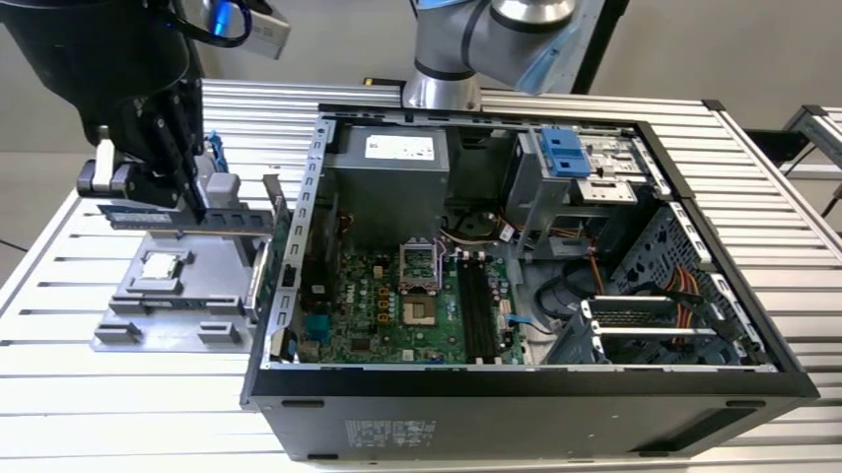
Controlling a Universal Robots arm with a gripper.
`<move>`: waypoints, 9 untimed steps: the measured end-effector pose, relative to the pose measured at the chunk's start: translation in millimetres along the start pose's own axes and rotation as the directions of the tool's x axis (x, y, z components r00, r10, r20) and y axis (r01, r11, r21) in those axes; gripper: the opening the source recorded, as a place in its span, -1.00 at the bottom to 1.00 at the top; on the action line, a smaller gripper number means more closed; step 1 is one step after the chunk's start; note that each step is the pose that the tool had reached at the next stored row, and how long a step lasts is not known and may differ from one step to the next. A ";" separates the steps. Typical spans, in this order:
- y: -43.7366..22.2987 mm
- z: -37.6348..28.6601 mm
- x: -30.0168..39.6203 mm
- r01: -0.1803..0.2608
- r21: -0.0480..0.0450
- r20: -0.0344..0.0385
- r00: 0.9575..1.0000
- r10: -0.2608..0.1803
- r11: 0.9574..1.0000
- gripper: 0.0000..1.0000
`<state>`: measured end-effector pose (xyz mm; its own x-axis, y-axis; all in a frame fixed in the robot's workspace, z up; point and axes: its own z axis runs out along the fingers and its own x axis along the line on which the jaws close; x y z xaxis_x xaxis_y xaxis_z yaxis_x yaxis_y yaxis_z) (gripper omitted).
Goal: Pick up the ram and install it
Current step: 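Pick up the ram and move it above insertion slot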
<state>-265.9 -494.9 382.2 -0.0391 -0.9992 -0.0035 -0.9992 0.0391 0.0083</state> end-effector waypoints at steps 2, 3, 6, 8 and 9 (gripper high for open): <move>-1.6 0.0 0.0 0.000 0.000 0.000 1.000 0.000 1.000 -1.00; -2.5 0.0 -0.1 0.000 0.000 0.000 1.000 0.000 1.000 -1.00; -5.1 0.0 -0.2 0.000 0.000 0.000 1.000 0.000 1.000 -1.00; -7.1 0.0 -0.3 0.000 0.000 0.000 1.000 0.000 1.000 -1.00; -8.0 0.0 -0.3 0.000 0.000 0.000 1.000 0.000 1.000 -1.00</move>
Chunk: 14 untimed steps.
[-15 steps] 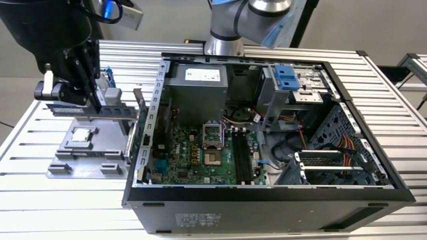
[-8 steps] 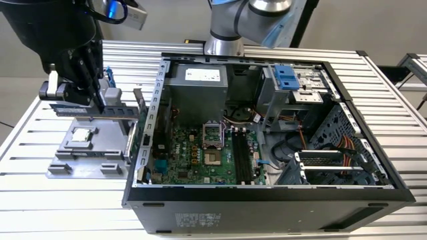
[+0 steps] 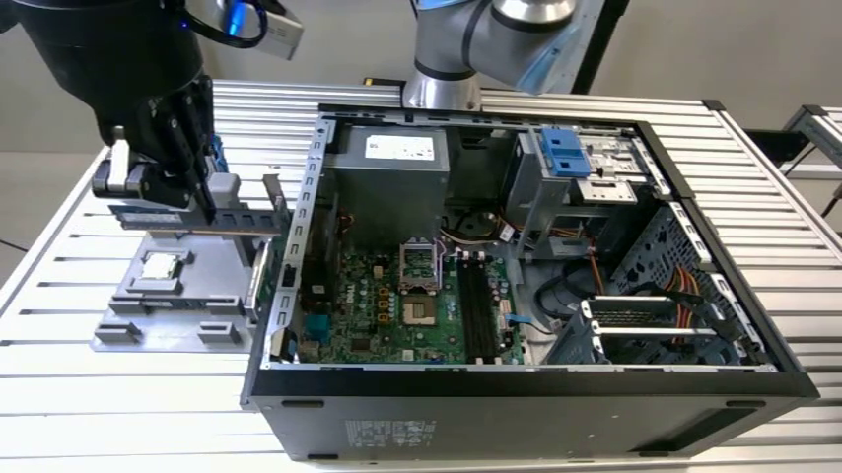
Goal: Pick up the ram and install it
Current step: 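Pick up the ram and move it above insertion slot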
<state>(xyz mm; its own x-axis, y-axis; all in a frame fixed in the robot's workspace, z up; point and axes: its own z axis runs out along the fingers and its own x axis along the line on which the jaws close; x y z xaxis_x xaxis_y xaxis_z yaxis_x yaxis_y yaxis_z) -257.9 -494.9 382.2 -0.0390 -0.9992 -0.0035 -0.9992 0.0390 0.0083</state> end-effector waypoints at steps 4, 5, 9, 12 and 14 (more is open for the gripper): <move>-3.5 -0.1 -0.1 0.000 0.000 0.000 1.000 0.000 1.000 -1.00; -4.3 0.0 -0.2 0.000 0.000 0.000 1.000 0.000 1.000 -1.00; -7.6 -0.1 -0.3 0.000 0.000 0.000 1.000 0.000 1.000 -1.00; -10.1 -0.1 -0.4 0.000 0.000 0.000 1.000 0.000 1.000 -1.00; -11.6 -0.1 -0.5 0.000 0.000 0.000 1.000 0.000 1.000 -1.00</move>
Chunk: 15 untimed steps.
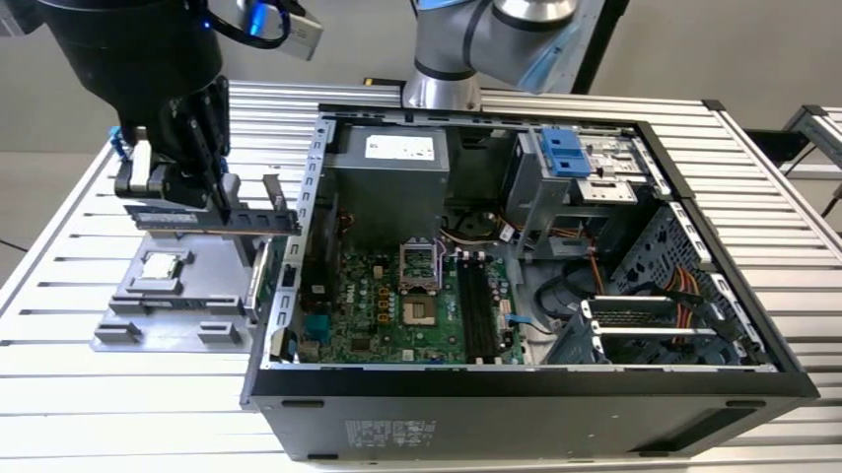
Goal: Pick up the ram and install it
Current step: 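Pick up the ram and move it above insertion slot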
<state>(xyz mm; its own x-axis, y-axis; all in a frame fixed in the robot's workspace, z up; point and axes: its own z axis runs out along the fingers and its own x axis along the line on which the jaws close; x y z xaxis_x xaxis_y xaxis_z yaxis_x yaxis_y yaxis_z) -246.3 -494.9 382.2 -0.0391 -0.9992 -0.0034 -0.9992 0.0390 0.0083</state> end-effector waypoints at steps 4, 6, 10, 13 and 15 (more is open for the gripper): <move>-3.6 0.0 -0.1 0.000 0.000 0.000 1.000 0.000 1.000 -1.00; -5.1 0.0 -0.2 0.000 0.000 0.000 1.000 0.000 1.000 -1.00; -8.4 -0.1 -0.3 0.000 0.000 0.000 1.000 0.000 1.000 -1.00; -11.9 -0.1 -0.4 0.000 -0.001 0.000 1.000 0.000 1.000 -1.00; -14.1 -0.1 -0.5 0.000 -0.001 0.000 1.000 0.000 1.000 -1.00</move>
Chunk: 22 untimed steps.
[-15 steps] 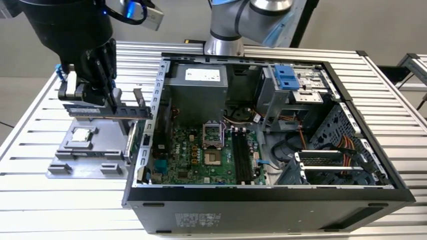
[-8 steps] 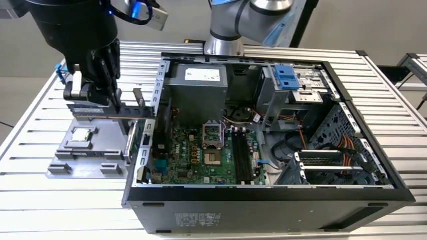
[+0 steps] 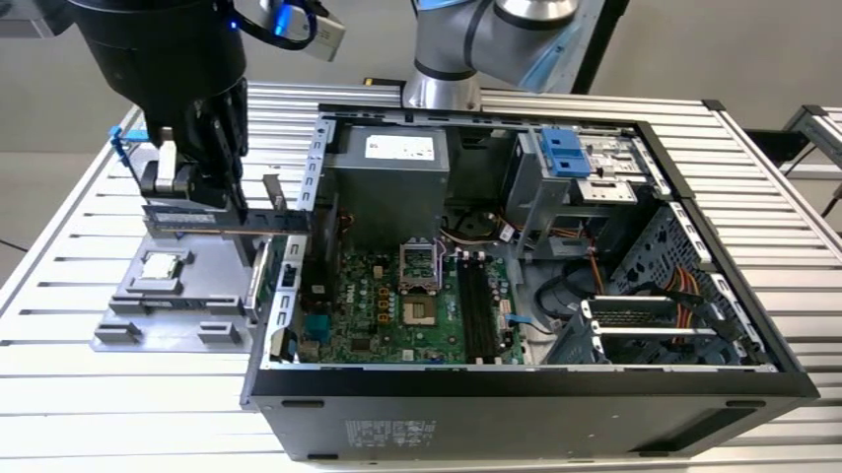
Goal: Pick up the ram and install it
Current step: 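Pick up the ram and move it above insertion slot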
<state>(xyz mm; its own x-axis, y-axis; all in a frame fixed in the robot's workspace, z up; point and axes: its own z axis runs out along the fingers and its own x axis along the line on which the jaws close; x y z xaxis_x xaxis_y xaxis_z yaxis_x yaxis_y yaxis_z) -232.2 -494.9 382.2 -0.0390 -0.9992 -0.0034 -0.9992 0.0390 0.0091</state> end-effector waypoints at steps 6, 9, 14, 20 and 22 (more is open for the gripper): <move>-4.1 0.0 -0.1 0.000 0.000 0.000 1.000 0.000 1.000 -1.00; -5.9 -0.1 -0.2 0.000 0.000 0.000 1.000 0.000 1.000 -1.00; -9.2 -0.1 -0.4 0.000 0.000 0.000 1.000 0.000 1.000 -1.00; -12.8 -0.1 -0.5 0.000 0.000 0.000 1.000 0.000 1.000 -1.00; -14.0 -0.1 -0.5 0.000 0.000 0.000 1.000 0.000 1.000 -1.00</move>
<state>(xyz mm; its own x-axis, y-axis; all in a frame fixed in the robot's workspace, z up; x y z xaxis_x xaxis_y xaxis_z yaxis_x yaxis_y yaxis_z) -218.1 -494.9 382.1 -0.0390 -0.9992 -0.0035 -0.9992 0.0390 0.0092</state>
